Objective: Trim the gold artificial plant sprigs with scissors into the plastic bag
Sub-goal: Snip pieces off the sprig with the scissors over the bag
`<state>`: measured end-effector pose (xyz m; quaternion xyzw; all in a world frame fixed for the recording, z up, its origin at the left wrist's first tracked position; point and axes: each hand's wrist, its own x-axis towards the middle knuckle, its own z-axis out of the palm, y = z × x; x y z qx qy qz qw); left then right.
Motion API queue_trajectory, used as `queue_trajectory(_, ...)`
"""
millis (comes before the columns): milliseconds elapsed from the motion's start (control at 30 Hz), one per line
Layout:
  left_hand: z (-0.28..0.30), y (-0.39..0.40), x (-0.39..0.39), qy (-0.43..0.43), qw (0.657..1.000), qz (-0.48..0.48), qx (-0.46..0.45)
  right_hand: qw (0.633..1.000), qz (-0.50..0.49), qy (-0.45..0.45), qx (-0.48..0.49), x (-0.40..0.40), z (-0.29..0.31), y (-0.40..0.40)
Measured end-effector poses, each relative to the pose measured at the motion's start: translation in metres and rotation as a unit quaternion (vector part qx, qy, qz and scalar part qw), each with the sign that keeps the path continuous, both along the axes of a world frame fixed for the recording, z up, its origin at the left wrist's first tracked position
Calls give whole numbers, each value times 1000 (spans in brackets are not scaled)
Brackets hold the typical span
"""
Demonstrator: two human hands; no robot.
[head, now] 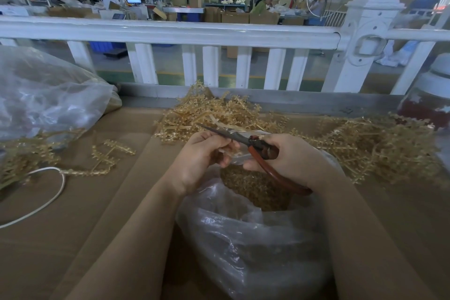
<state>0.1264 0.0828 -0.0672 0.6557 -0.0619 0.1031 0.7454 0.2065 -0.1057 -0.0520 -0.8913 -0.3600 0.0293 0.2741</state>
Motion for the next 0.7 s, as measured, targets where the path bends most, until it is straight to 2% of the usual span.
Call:
queue_trajectory(167, -1, -2, 0, 22, 999, 22, -19, 1000, -23, 8, 4, 1, -2, 1)
queue_trajectory(367, -1, 5, 2, -7, 989, 86, -117, 999, -20, 9, 31, 2, -4, -3)
queue_trajectory(467, 3, 15, 0, -51, 959, 138, -240, 997, -29, 1, 67, 2, -5, -5)
queue_trajectory(533, 8, 27, -2, -44, 934, 228, -273, 994, -35, -10, 100, 0, -5, -5)
queue_trajectory(600, 10, 40, -6, -9, 913, 358, -195, 991, -39, -17, 124, -2, -3, -6)
queue_trajectory(700, 5, 60, -13, 103, 849, 516, 50, 991, -50, -29, 118, -3, -4, -5)
